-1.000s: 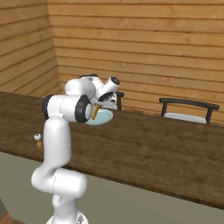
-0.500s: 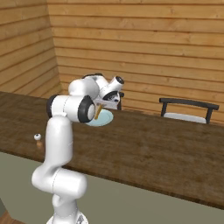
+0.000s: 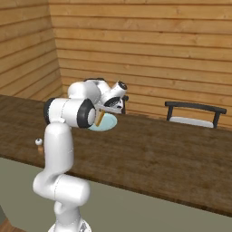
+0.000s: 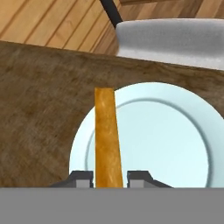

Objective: Start the toaster. Once the lever pops up, take the bread to the plate on the dining counter.

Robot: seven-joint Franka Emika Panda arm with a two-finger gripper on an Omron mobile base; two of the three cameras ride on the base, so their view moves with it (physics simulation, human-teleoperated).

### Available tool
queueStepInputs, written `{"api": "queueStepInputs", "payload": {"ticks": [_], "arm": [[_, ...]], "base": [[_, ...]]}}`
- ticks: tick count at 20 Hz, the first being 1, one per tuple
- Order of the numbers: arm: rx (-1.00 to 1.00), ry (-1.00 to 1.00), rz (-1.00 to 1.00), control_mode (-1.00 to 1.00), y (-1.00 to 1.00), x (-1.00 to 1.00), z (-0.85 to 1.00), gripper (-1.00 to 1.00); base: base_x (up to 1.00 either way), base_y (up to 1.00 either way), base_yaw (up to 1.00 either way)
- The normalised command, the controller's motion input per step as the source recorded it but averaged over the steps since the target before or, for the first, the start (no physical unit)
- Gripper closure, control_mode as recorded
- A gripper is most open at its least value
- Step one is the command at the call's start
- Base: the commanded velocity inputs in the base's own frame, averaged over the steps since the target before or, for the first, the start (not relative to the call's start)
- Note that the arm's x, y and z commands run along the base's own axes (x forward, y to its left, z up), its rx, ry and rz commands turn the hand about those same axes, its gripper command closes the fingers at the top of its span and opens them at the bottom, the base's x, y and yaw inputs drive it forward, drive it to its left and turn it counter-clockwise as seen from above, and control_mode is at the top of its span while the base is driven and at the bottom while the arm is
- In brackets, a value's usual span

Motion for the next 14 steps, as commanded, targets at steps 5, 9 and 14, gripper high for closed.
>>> {"api": "queueStepInputs", "payload": {"ticks": [5, 9, 14], "arm": [[-0.01, 0.00, -0.01, -1.00, 0.01, 0.00, -0.19, -1.00], [-0.01, 0.00, 0.00, -1.00, -0.03, -0.02, -0.09, -1.00], [-0.04, 0.01, 0.00, -1.00, -0.01, 0.05, -0.10, -1.00]], "base": [[0.00, 0.00, 0.00], [0.00, 0.00, 0.00], [0.00, 0.00, 0.00]]}}
